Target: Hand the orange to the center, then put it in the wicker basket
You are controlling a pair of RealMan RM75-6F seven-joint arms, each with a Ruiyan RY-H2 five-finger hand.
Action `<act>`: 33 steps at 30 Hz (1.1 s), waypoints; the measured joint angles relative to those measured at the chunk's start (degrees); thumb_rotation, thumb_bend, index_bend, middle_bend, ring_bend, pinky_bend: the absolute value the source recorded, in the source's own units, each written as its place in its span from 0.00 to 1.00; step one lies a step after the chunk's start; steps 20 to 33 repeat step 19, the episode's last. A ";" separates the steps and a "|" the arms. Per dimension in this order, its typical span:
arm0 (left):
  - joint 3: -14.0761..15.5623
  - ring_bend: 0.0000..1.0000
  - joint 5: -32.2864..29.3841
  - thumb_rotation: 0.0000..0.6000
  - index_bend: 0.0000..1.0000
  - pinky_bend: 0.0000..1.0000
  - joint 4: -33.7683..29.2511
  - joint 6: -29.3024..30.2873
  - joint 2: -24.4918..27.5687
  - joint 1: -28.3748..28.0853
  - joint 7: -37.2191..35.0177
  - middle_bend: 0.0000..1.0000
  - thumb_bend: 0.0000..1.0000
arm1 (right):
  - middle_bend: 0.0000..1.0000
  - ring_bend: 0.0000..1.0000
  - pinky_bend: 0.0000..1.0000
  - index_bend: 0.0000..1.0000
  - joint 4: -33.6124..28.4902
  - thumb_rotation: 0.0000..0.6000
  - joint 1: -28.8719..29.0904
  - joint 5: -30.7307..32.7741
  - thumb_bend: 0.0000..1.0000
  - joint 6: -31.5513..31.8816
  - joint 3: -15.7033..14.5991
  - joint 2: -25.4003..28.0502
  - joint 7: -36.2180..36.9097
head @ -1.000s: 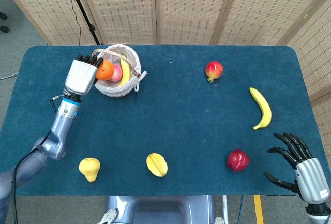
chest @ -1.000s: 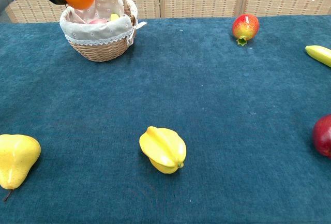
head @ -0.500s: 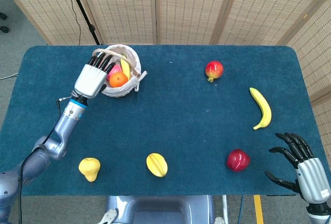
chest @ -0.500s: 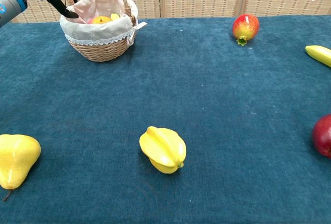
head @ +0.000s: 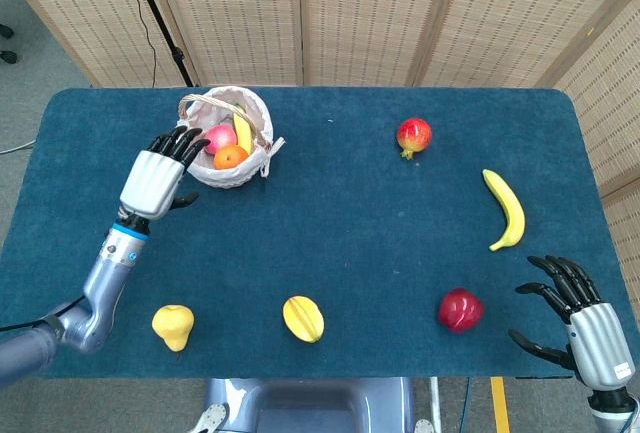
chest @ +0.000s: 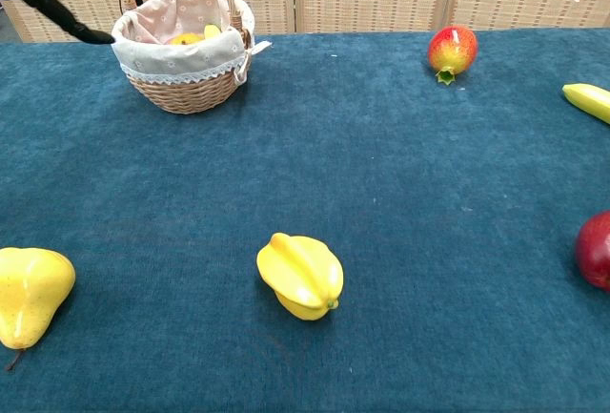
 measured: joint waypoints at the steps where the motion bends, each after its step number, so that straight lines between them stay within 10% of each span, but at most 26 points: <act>1: 0.16 0.10 -0.59 1.00 0.04 0.26 -2.84 0.41 1.27 1.08 0.29 0.10 0.00 | 0.18 0.15 0.12 0.37 0.01 1.00 0.07 0.11 0.00 -0.27 0.03 -0.12 -0.42; 11: 5.31 0.04 -3.20 1.00 0.00 0.26 -25.80 10.05 13.27 15.62 4.00 0.03 0.00 | 0.17 0.15 0.12 0.35 0.06 1.00 1.43 1.95 0.00 -4.23 0.43 -1.94 -3.76; 19: 10.23 0.02 -3.07 1.00 0.00 0.25 -27.21 16.76 13.78 24.85 3.48 0.02 0.00 | 0.13 0.12 0.11 0.30 0.51 1.00 1.73 3.68 0.00 -5.39 1.17 -3.34 -7.81; 33: 10.23 0.02 -3.07 1.00 0.00 0.25 -27.21 16.76 13.78 24.85 3.48 0.02 0.00 | 0.13 0.12 0.11 0.30 0.51 1.00 1.73 3.68 0.00 -5.39 1.17 -3.34 -7.81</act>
